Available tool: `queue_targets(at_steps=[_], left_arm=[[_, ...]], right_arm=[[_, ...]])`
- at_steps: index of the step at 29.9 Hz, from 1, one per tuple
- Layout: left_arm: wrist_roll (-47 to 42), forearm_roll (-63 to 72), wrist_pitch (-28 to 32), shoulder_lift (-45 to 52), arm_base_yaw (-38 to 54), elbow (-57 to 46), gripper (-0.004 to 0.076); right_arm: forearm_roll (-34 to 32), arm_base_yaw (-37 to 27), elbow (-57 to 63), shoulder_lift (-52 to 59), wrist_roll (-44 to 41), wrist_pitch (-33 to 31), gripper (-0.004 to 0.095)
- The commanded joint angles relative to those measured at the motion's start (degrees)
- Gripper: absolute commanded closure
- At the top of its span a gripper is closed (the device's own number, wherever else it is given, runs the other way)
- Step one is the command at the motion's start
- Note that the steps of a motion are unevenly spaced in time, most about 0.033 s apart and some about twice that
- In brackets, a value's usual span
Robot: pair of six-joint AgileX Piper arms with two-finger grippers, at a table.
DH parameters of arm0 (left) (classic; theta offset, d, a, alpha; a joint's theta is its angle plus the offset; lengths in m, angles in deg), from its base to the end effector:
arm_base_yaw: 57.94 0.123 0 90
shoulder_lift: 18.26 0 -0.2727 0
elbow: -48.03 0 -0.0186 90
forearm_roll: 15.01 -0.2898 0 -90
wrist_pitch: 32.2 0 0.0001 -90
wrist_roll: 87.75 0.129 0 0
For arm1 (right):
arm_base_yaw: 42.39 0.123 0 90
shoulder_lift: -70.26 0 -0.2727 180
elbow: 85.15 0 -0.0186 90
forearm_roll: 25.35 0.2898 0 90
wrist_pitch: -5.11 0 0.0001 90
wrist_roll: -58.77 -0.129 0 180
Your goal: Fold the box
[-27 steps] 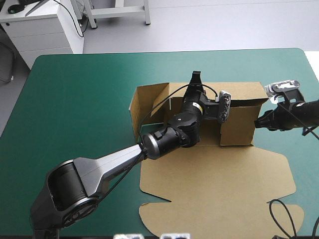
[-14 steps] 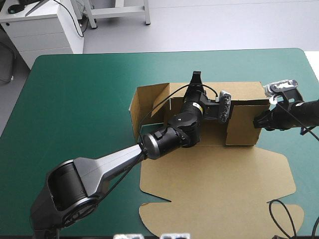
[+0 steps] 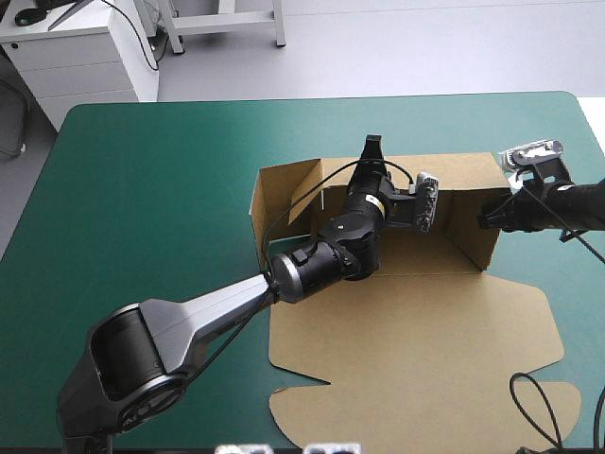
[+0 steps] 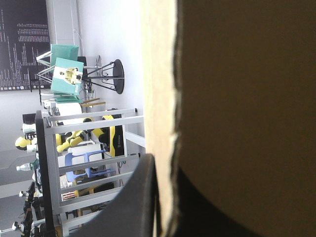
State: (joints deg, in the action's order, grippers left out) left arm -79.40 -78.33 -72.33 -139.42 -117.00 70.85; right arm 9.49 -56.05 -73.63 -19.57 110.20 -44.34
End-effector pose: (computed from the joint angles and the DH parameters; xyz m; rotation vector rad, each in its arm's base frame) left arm 0.3325 -0.4100 0.2815 1.6034 1.2759 0.6992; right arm 0.3565 -0.0290 0.2615 -0.4536 2.3756 0.2529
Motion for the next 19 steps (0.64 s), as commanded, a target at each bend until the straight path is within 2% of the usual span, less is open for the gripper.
queue_targets(at_steps=[1,3,4,10,16,19], left_arm=[[-0.9,0.0,1.5,2.9,-0.5,1.2,0.0731],[-0.9,0.0,1.9,2.9,-0.5,1.2,0.0731],[-0.9,0.0,2.0,2.9,-0.5,1.2,0.0731],[-0.9,0.0,2.0,2.9,-0.5,1.2,0.0731],[-2.2,0.0,2.4,2.9,-0.5,1.2,0.0726],[-2.3,0.0,3.4,2.9,-0.5,1.2,0.0668]], right_arm=[[2.2,0.0,-1.2,0.9,0.6,3.5,0.0763],[2.2,0.0,-1.2,0.4,0.7,3.6,0.0897],[2.2,0.0,-1.2,0.3,0.7,3.7,0.0927],[6.3,0.0,-1.2,-0.9,1.0,3.7,0.0920],[6.2,0.0,-1.2,-1.9,-0.5,3.4,0.0920],[6.1,0.0,-1.2,-2.2,-0.7,3.0,0.0919]])
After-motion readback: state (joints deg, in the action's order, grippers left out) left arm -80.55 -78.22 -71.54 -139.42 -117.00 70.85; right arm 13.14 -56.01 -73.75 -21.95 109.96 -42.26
